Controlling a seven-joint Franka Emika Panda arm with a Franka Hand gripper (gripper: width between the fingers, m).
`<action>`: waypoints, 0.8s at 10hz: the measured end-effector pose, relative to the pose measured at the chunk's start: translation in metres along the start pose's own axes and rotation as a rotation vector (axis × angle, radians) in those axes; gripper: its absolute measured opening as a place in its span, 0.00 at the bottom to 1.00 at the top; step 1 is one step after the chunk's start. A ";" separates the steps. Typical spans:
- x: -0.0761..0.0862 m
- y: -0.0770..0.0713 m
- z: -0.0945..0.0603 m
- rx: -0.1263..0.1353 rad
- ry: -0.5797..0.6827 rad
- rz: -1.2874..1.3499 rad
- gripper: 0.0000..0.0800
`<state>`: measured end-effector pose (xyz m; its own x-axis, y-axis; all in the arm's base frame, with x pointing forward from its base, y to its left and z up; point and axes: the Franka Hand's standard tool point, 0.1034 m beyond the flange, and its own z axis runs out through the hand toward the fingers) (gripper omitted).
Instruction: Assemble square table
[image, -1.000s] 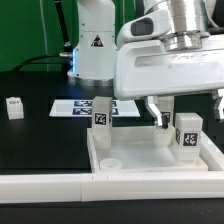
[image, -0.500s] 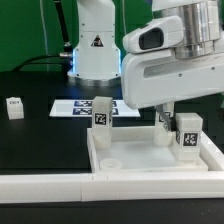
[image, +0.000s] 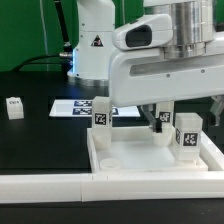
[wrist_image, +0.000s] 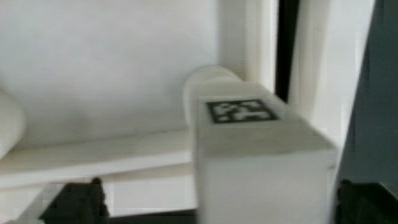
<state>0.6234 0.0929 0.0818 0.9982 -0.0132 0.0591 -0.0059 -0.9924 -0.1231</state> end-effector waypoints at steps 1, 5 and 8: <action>0.000 0.002 0.000 0.000 0.000 0.008 0.81; 0.000 0.001 0.000 0.005 0.000 0.119 0.48; 0.000 0.000 0.000 0.007 -0.001 0.304 0.36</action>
Offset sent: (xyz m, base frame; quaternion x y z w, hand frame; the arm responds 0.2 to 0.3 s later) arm 0.0000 0.0000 0.0000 0.0000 0.0000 0.0000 1.0000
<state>0.6235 0.0927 0.0818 0.9509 -0.3091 0.0179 -0.3036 -0.9422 -0.1419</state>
